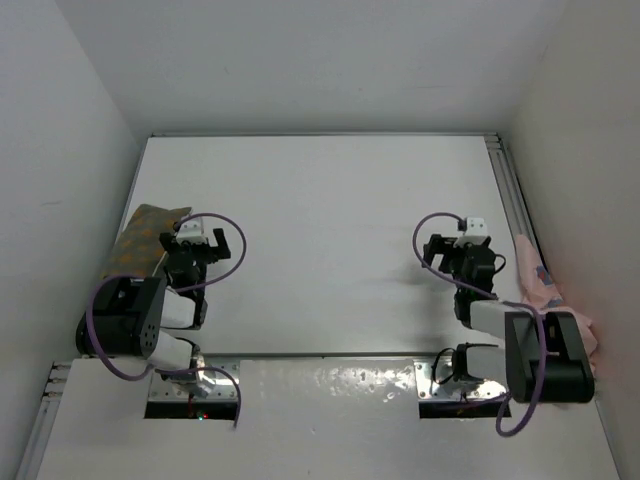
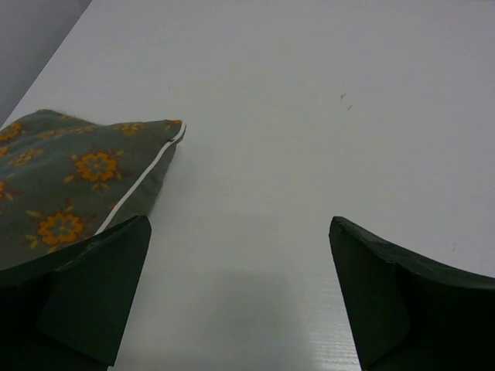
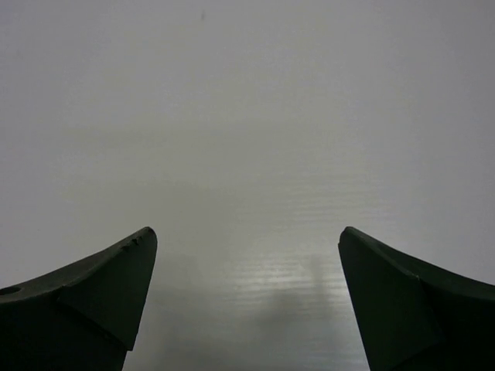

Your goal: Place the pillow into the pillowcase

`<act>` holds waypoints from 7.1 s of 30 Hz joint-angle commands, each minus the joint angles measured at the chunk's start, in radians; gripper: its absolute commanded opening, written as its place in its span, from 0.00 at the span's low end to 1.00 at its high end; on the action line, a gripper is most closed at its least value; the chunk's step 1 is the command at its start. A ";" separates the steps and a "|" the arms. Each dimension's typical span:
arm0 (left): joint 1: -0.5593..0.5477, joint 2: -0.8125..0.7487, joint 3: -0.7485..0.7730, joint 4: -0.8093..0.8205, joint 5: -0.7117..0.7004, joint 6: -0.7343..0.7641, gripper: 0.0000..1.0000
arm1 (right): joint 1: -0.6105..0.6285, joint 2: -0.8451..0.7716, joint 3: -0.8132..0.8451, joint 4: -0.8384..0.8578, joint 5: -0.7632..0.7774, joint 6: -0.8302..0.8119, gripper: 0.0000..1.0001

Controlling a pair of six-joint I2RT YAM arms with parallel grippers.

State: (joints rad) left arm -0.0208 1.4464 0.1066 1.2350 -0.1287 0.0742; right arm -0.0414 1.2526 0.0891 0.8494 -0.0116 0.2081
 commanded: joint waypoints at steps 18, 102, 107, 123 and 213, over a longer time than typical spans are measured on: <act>-0.089 -0.026 1.067 -1.626 0.137 0.489 1.00 | -0.032 0.337 1.236 -1.413 0.297 0.184 0.75; 0.211 0.147 1.199 -1.763 -0.072 0.207 1.00 | -0.258 0.359 1.009 -1.247 0.570 0.069 0.00; 0.211 0.160 1.231 -1.755 -0.072 0.205 1.00 | 0.167 0.341 1.188 -1.230 0.437 0.091 0.00; 0.236 0.143 1.257 -1.757 -0.091 0.207 1.00 | 0.479 0.140 1.137 -0.915 -0.083 0.174 0.00; -0.376 0.166 0.966 -1.954 0.205 0.806 0.00 | 0.245 0.706 1.058 -1.126 0.068 0.556 0.00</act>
State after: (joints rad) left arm -0.2661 1.6447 1.0683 -0.6277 -0.1413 0.7830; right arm 0.1814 1.9682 1.1782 -0.2684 0.0517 0.7414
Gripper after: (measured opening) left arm 0.091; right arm 0.002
